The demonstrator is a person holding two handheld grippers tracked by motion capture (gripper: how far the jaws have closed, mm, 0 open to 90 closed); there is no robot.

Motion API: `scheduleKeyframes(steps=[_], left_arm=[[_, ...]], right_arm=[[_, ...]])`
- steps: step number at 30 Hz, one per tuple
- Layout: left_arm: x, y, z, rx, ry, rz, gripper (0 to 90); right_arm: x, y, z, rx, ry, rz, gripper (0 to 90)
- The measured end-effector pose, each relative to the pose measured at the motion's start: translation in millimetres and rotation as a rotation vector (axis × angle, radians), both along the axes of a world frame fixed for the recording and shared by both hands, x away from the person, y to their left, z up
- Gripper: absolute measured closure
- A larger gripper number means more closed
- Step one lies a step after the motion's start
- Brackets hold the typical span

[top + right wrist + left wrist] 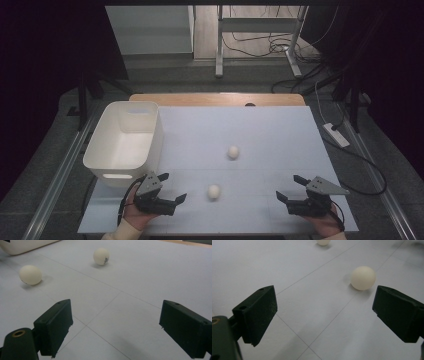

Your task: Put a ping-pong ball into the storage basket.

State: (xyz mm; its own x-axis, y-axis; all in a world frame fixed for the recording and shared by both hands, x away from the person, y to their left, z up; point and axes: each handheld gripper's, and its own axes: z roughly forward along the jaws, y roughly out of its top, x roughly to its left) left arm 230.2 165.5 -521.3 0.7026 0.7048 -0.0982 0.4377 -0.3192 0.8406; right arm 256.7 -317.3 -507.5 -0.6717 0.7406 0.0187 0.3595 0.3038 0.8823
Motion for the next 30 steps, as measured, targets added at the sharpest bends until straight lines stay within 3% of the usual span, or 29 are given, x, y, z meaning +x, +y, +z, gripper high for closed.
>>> scheduleKeyframes(steps=[30], left_arm=[[-1.6, -4.1, 6.9, -0.007, 0.000, -0.007, 7.1]], right_arm=[[0.3, 2.9, -1.7, -0.007, 0.004, 0.017, 13.1]])
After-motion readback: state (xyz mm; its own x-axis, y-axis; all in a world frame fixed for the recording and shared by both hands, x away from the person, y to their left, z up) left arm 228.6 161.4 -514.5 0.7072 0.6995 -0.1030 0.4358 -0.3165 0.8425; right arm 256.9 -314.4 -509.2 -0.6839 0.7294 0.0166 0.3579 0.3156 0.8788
